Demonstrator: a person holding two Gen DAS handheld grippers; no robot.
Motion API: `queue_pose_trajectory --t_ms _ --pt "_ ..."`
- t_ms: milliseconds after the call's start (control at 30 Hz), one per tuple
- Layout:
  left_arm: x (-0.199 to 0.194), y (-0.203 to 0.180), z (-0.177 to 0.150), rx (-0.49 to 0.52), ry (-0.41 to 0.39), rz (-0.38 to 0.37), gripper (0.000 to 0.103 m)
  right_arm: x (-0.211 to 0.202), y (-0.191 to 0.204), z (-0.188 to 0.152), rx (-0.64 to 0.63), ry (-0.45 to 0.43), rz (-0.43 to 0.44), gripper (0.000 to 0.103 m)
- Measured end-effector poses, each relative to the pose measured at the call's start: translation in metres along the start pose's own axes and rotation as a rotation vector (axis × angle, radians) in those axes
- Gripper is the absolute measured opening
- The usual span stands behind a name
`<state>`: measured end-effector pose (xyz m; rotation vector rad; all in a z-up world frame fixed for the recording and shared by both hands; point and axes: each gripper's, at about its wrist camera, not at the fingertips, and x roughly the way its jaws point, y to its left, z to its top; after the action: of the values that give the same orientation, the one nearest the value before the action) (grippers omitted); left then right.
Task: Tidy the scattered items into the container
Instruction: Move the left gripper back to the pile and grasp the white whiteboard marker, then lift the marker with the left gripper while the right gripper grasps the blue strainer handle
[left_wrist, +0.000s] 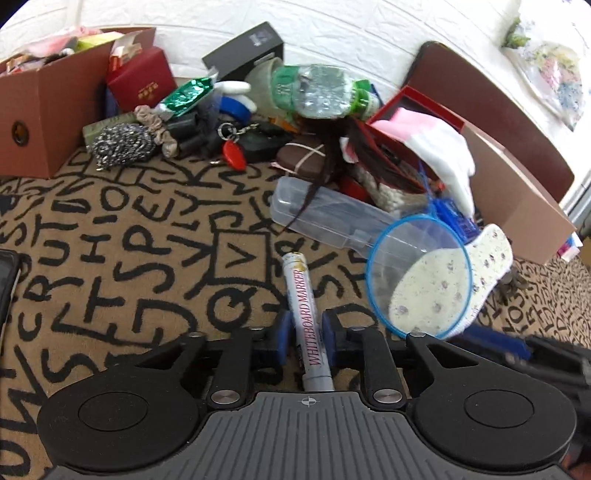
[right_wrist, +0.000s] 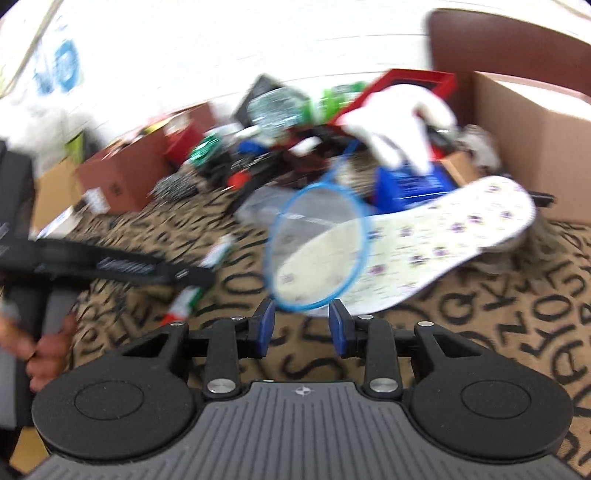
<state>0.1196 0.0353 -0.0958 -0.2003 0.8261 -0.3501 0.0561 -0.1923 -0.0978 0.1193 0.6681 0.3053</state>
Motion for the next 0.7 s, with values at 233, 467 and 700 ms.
queue_pose_trajectory --t_ms 233,467,700 --pt "0.005 -0.014 -0.003 0.089 0.002 0.018 0.036 0.010 -0.010 0.015 0.009 -0.070 -0.098 0.036" --pt "0.001 -0.011 -0.002 0.081 0.016 0.024 0.015 0.029 -0.006 0.053 -0.052 -0.141 -0.081 0.037" --pt "0.006 -0.012 -0.002 0.098 0.022 0.011 0.034 0.065 0.001 0.080 -0.056 -0.105 -0.069 0.037"
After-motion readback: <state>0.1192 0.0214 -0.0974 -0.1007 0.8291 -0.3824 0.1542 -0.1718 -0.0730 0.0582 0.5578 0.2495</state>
